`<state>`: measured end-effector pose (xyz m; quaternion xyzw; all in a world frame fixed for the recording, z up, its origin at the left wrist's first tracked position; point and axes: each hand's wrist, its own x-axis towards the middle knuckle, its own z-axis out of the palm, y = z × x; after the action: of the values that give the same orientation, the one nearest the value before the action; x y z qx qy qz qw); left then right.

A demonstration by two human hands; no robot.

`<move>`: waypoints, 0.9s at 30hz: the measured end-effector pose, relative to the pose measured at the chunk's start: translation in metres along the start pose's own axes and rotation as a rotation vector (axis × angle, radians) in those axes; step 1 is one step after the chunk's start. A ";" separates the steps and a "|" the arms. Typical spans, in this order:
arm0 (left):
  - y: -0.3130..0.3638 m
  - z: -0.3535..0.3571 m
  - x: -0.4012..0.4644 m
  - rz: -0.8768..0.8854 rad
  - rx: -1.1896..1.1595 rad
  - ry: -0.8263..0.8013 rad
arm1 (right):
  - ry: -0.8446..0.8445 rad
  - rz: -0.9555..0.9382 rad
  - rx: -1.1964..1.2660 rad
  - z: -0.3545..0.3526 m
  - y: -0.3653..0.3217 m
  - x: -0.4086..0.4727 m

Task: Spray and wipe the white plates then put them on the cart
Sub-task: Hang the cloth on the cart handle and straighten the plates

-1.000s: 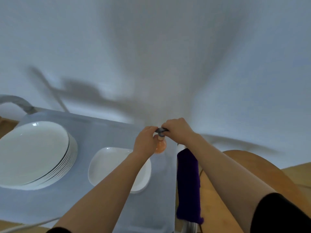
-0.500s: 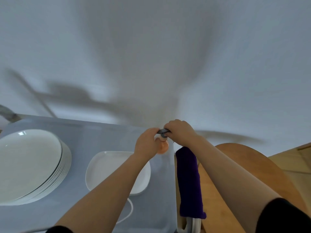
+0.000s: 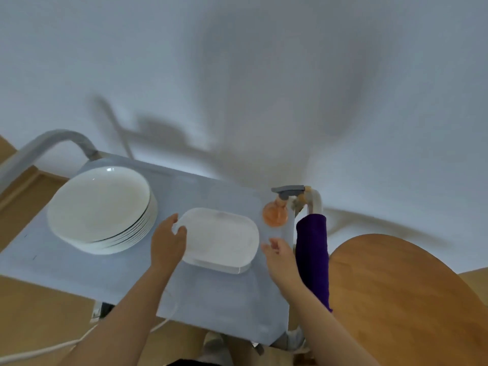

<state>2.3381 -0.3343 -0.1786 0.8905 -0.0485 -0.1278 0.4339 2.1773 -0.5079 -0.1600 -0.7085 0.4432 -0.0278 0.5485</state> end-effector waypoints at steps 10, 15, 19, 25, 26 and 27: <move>-0.052 -0.009 -0.004 -0.255 -0.126 -0.284 | -0.191 0.214 0.276 0.047 0.020 -0.009; -0.055 -0.002 0.021 -0.244 -0.154 -0.411 | -0.077 0.320 0.357 0.055 0.012 0.004; -0.057 0.000 0.040 -0.256 -0.190 -0.486 | -0.008 0.380 0.411 0.065 0.008 0.012; -0.052 0.003 0.049 -0.258 -0.260 -0.598 | 0.089 0.426 0.433 0.072 0.006 0.016; -0.051 0.005 0.048 -0.274 -0.268 -0.600 | 0.094 0.426 0.426 0.072 0.006 0.016; -0.049 0.006 0.046 -0.283 -0.276 -0.592 | 0.093 0.426 0.422 0.071 0.006 0.016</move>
<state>2.3800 -0.3177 -0.2298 0.7458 -0.0307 -0.4445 0.4953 2.2212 -0.4649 -0.2001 -0.4678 0.5909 -0.0362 0.6562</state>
